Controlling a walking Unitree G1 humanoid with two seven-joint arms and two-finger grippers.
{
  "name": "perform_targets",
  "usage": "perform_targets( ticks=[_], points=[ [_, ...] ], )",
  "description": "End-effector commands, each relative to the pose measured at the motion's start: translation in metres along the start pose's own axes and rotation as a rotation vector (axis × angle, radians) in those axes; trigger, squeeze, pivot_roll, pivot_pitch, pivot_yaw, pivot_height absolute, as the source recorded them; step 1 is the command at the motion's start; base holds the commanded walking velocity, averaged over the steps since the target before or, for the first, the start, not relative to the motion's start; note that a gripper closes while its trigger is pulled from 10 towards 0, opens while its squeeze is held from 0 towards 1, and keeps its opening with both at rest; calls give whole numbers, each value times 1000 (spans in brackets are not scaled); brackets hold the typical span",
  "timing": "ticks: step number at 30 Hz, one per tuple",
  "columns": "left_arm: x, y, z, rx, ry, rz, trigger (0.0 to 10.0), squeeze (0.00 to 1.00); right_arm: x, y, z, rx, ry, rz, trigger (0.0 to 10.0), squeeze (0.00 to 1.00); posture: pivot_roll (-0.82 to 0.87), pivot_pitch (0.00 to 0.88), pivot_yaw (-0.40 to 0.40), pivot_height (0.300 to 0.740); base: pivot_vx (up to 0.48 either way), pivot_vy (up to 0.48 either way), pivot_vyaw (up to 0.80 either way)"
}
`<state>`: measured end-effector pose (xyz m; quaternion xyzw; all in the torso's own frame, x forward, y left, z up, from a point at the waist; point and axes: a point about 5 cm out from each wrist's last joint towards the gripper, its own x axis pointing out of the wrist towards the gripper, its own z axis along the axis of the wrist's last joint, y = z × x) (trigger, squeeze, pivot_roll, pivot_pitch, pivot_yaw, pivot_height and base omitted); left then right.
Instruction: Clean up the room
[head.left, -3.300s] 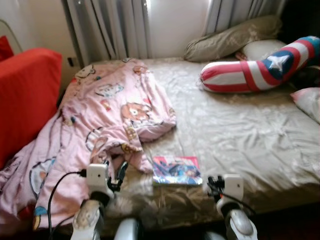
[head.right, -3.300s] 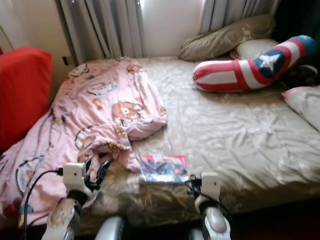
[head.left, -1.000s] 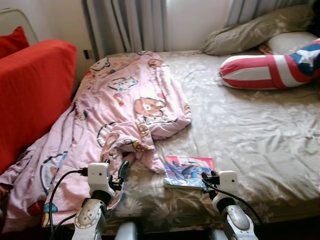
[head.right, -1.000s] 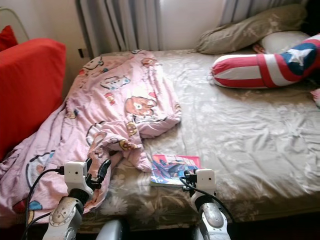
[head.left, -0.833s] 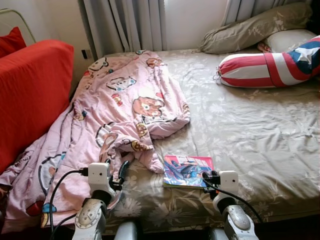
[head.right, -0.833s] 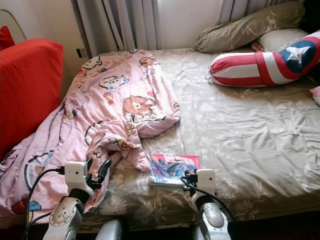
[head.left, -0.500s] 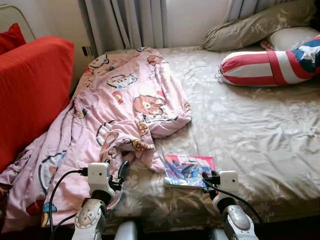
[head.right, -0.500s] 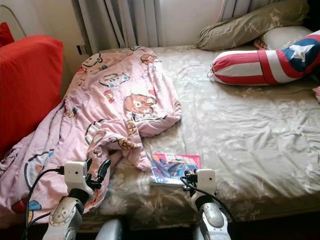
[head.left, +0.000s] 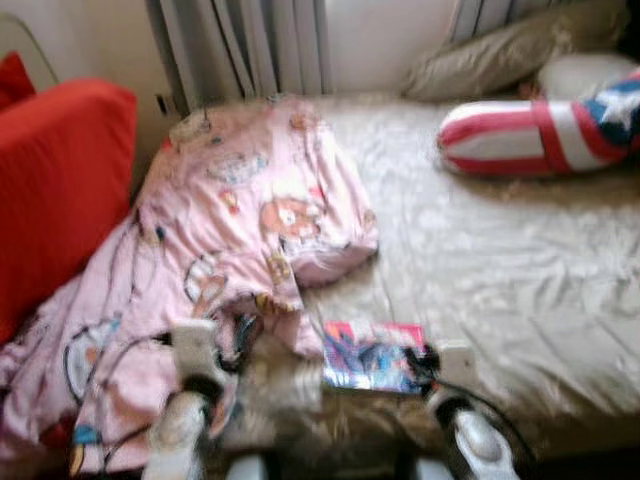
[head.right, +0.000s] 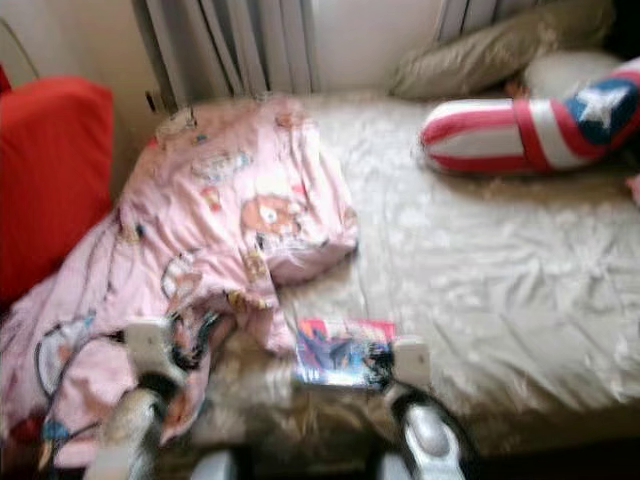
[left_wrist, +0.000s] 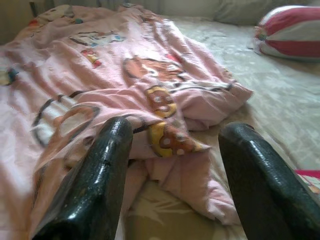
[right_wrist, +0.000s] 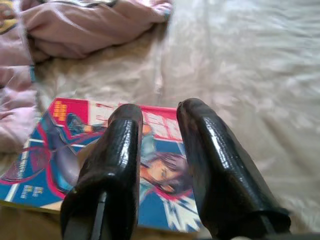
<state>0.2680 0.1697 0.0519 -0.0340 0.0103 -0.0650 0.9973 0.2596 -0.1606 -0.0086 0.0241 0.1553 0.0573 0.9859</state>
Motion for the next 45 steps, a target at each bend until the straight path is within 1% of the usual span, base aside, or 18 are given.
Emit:
perform_targets(
  ticks=[1,10,15,20,31,32,34,35,36,37,39,40,44,45],
  points=[
    [-4,9,-1,2,2,28,10000,0,2,10,1,7,0,29,10000,0,61,0,26,606,0,0,0],
    [-3,8,1,0,-9,23,10000,0,3,11,3,11,-17,33,10000,0,62,0,25,606,0,0,0],
    [-3,8,2,1,-12,22,10000,0,4,10,1,-6,15,15,10000,0,62,0,25,606,0,0,0],
    [-3,7,2,-1,-10,20,10000,0,4,9,1,-13,16,13,10000,0,61,0,26,577,0,0,0],
    [-3,7,1,0,-9,18,10000,0,6,8,3,-10,6,-9,10000,0,63,0,26,577,0,0,0],
    [-3,7,2,0,-10,18,10000,0,6,8,2,-4,7,-11,10000,0,62,0,27,577,0,0,0],
    [-2,7,2,1,-10,17,10000,0,7,9,3,54,3,-8,10000,8,62,0,28,577,0,0,0],
    [-2,7,2,1,-10,17,10000,0,7,10,3,62,2,-5,10000,8,62,0,28,577,0,0,0],
    [-2,7,2,1,-10,16,10000,0,7,10,3,65,1,-3,10000,957,62,0,28,577,0,0,0],
    [-2,7,2,2,-10,15,10000,0,7,11,3,86,7,2,10000,1000,62,0,29,577,0,0,0],
    [-2,7,2,2,-11,14,10000,0,8,12,3,109,11,3,10000,1000,62,0,29,577,0,0,0],
    [-2,7,2,2,-11,14,10000,0,9,11,2,152,20,-8,10000,1000,64,0,31,577,0,0,0],
    [-2,8,3,7,-11,13,10000,0,11,9,0,232,37,-30,10000,1000,70,0,31,577,0,0,0],
    [-2,8,3,7,-10,13,10000,0,11,9,0,235,38,-30,10000,1000,70,0,31,577,0,0,0]
  ],
)
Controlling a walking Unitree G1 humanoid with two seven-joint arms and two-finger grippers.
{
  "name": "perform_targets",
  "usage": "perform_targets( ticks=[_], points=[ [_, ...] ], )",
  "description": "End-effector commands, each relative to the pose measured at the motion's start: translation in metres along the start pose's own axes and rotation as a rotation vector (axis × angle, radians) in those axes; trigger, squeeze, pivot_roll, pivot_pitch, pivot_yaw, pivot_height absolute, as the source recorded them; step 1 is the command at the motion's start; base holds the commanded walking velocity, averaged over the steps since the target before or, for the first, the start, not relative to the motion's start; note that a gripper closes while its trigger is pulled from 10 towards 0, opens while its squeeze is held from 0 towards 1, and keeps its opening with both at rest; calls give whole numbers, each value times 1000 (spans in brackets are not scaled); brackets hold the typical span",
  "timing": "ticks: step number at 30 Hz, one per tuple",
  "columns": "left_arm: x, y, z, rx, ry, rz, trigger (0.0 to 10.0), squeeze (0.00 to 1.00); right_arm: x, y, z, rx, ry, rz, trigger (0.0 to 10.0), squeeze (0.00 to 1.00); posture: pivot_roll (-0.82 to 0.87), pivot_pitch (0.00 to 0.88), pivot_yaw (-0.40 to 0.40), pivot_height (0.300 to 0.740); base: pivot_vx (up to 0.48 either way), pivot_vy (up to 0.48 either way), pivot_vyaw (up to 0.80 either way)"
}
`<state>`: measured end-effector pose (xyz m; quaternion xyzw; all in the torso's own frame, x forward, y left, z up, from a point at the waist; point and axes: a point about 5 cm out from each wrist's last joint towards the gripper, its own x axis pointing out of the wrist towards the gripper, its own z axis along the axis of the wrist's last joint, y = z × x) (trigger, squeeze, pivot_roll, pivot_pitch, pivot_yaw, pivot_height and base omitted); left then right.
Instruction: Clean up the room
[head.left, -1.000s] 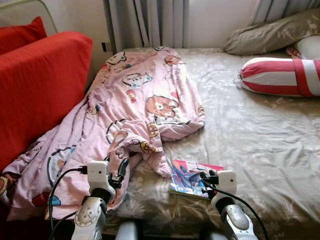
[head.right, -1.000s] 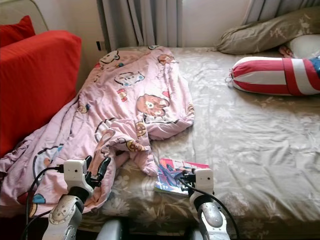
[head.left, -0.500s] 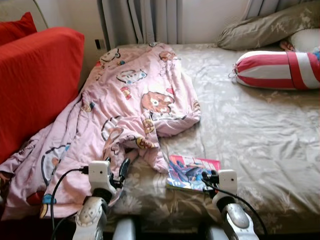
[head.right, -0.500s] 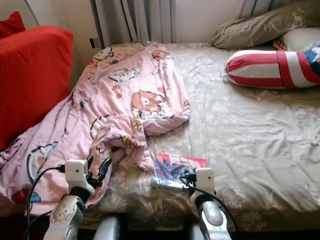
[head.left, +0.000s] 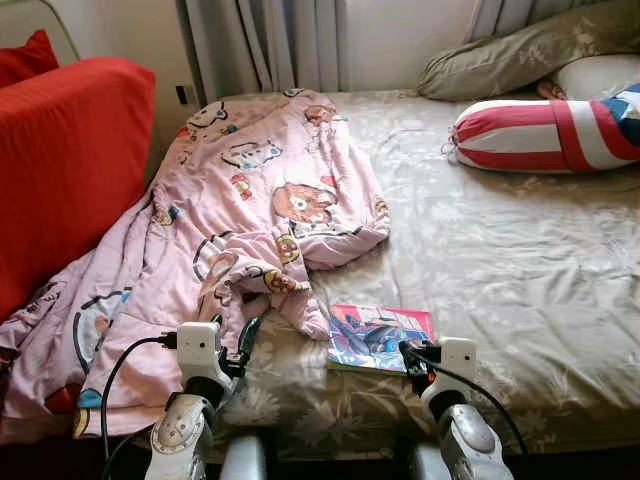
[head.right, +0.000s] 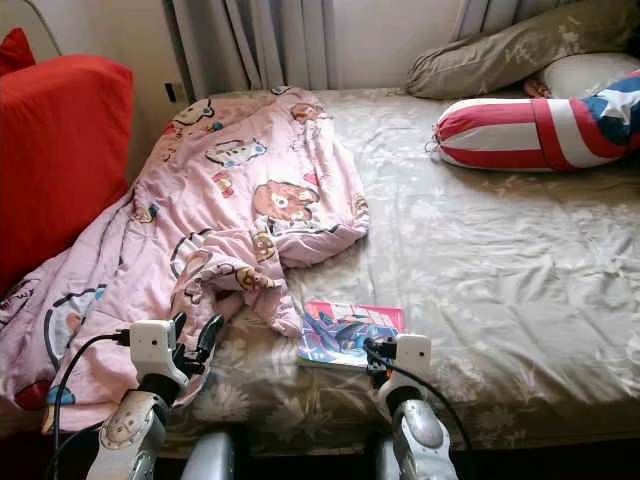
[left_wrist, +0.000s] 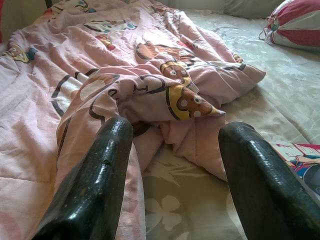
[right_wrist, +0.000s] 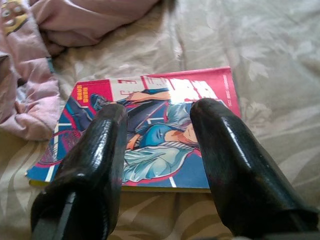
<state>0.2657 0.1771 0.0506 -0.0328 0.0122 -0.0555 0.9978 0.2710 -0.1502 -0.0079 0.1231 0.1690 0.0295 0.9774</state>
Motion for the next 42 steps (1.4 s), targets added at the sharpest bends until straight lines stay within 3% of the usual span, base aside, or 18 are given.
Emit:
perform_targets(
  ticks=[1,14,15,42],
  points=[
    [2,2,4,6,-15,-5,10000,0,0,0,-3,24,21,-4,10000,1000,69,0,32,577,0,0,0],
    [2,0,3,4,-11,-4,10000,0,0,3,-3,8,22,21,10000,1000,69,0,32,577,0,0,0],
    [2,0,2,2,-10,-4,10000,0,0,3,-4,-2,28,23,10000,82,68,0,31,577,0,0,0],
    [2,0,2,2,-10,-4,10000,0,0,3,-4,-2,28,23,10000,82,68,0,31,577,0,0,0]
  ],
)
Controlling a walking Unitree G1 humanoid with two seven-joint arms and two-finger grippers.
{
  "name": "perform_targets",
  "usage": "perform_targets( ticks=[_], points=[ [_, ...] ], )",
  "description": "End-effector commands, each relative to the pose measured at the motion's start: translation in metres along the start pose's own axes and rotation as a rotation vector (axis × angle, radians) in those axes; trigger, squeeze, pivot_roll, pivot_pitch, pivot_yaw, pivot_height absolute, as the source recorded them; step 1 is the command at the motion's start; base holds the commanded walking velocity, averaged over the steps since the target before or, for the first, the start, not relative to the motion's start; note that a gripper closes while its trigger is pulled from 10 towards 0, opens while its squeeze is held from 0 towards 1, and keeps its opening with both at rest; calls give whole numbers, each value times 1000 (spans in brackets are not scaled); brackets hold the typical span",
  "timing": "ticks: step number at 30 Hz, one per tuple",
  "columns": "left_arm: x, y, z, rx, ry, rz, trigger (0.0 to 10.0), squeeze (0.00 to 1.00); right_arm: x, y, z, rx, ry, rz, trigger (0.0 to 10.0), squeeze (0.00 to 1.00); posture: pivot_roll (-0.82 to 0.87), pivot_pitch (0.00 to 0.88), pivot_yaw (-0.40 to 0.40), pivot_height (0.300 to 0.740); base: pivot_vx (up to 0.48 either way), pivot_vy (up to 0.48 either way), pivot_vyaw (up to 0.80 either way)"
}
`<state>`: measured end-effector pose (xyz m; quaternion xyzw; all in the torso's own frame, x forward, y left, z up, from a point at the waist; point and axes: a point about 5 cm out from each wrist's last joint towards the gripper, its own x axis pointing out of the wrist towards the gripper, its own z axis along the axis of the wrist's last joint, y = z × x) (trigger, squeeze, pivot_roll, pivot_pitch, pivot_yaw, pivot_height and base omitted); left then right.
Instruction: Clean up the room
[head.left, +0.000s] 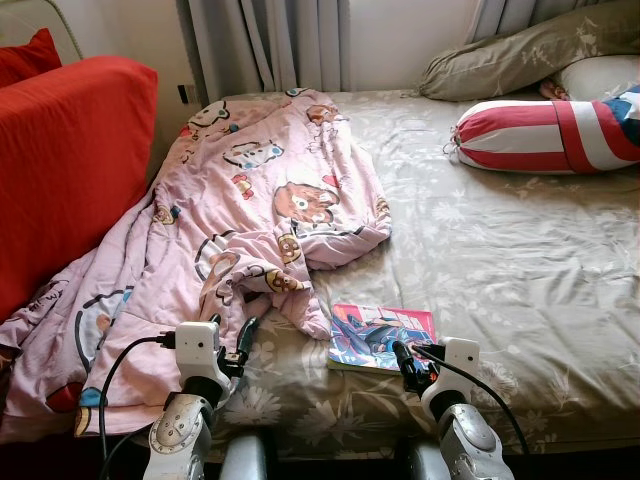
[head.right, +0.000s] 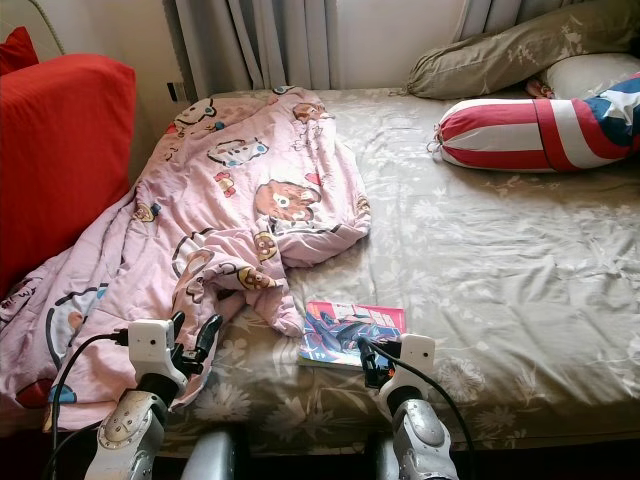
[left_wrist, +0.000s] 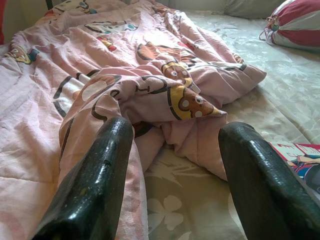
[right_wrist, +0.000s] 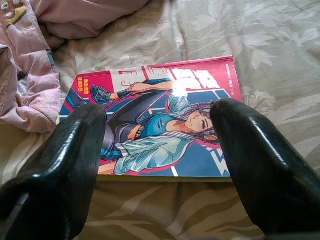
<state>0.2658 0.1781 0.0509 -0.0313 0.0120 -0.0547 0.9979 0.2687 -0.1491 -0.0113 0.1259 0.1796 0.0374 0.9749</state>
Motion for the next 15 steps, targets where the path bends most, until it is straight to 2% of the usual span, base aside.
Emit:
perform_targets(
  ticks=[1,2,5,15],
  points=[
    [2,-1,2,-1,-10,-6,10000,0,1,3,0,-6,5,9,10000,82,68,0,31,577,0,0,0],
    [2,-2,2,-1,-9,-6,10000,0,1,3,0,-9,7,10,10000,0,68,0,31,577,0,0,0],
    [2,-1,4,4,-12,-6,10000,0,3,8,-4,-23,42,24,10000,0,75,0,34,577,0,0,0],
    [2,-1,4,6,-12,-10,10000,0,4,9,-4,-14,48,29,10000,0,77,0,37,577,0,0,0]
  ],
)
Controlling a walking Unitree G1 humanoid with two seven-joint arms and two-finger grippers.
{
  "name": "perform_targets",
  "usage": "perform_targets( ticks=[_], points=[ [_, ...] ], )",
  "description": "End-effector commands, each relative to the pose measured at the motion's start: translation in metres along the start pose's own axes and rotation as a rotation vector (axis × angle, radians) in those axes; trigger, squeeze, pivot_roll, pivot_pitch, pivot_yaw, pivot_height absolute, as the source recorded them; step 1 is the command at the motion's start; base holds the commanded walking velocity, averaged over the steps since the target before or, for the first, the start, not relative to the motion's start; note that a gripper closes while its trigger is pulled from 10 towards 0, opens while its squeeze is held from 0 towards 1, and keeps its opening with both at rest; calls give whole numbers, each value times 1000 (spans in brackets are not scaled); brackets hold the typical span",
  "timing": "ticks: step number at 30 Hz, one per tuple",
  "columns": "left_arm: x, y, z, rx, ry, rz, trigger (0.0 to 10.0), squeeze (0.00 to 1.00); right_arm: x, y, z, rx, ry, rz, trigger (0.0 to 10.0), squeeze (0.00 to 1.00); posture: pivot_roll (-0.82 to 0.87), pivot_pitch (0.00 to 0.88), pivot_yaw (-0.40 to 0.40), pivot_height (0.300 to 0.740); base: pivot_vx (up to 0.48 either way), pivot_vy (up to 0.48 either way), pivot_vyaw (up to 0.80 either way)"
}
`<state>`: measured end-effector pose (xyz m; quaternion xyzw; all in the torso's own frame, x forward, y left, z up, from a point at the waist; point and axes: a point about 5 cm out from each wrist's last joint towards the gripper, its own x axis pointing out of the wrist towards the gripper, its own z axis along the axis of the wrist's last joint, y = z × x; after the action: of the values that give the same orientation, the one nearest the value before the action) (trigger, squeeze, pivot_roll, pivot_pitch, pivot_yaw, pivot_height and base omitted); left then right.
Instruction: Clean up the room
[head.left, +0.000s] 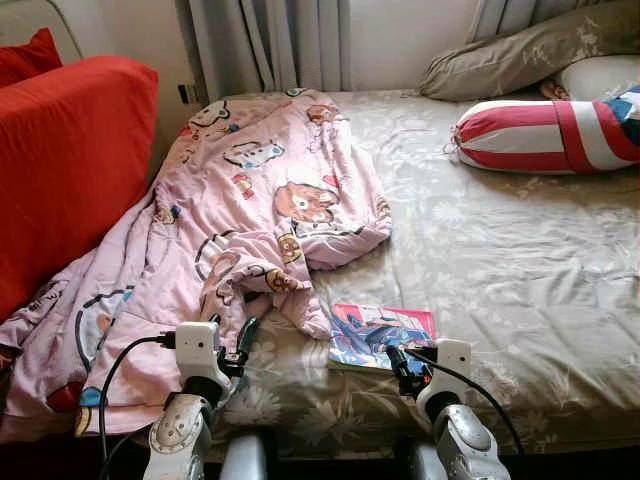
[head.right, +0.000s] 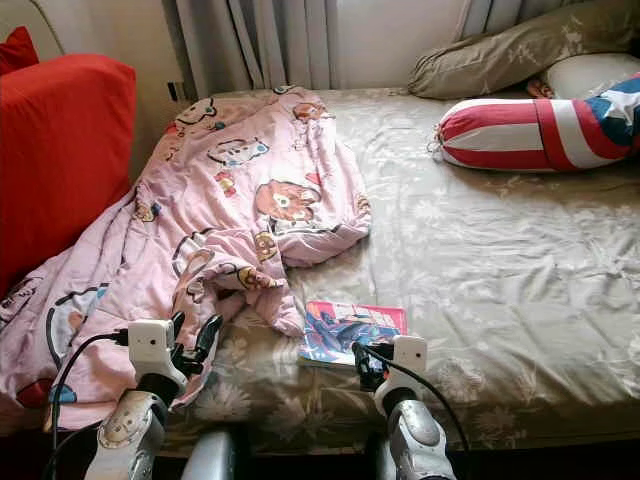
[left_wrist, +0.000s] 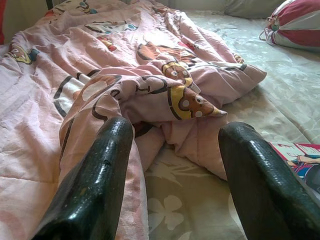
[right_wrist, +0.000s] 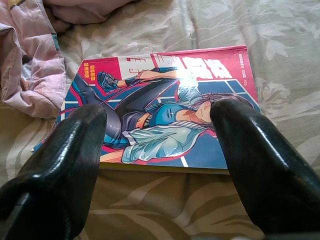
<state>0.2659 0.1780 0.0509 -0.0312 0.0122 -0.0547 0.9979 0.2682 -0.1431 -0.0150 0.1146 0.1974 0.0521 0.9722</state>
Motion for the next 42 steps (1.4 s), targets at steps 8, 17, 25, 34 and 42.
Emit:
perform_targets(
  ticks=[8,17,25,34,42],
  points=[
    [2,0,4,7,-12,-9,10000,0,3,4,-2,17,42,-8,10000,0,82,0,39,548,0,0,0],
    [2,0,5,11,-12,-12,10000,0,4,3,-1,55,26,-22,10000,0,84,0,44,538,0,0,0],
    [0,0,6,14,-14,-15,10000,0,8,0,0,314,40,-78,10000,0,97,0,50,538,0,0,0],
    [-7,5,8,31,-9,-15,10000,0,14,4,5,444,48,-71,10000,0,129,0,69,538,0,0,0],
    [-17,11,11,57,10,-20,10000,0,16,4,6,549,50,-79,10000,0,161,30,95,538,0,0,0]
  ],
)
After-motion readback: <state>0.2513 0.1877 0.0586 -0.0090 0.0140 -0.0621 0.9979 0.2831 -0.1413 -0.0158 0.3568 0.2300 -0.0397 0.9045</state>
